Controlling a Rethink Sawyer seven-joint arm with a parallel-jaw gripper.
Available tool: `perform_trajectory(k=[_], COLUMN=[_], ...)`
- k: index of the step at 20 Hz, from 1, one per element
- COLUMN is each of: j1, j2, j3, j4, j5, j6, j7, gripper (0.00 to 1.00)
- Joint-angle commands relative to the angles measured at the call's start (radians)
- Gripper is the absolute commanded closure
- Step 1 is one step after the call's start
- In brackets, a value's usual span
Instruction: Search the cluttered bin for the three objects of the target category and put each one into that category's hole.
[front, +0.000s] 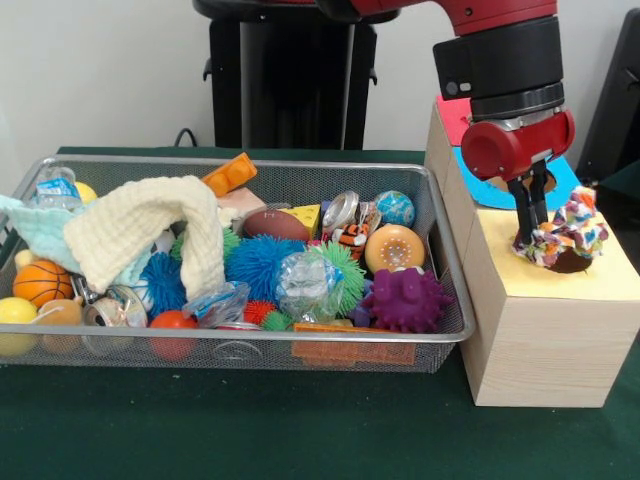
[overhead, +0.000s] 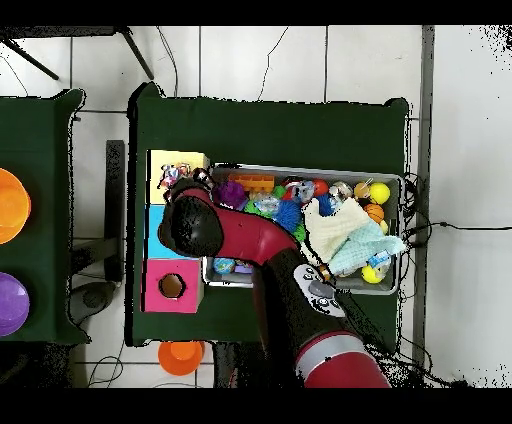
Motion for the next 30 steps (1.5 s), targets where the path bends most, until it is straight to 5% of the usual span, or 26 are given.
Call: perform_trajectory(k=[1, 20, 21, 30], j1=[0.000, 0.025, 0.025, 0.027], j2=[0.007, 0.078, 0.079, 0.081], j3=[0.041, 0.048, 0.049, 0.048], j4=[0.073, 0.071, 0.071, 0.072], j5=[0.047, 0.048, 0.048, 0.045], j6=[0.023, -0.011, -0.015, -0.017], j7=[0.334, 0.325, 0.325, 0.319], gripper=[1.00, 1.00, 0.00, 0.00])
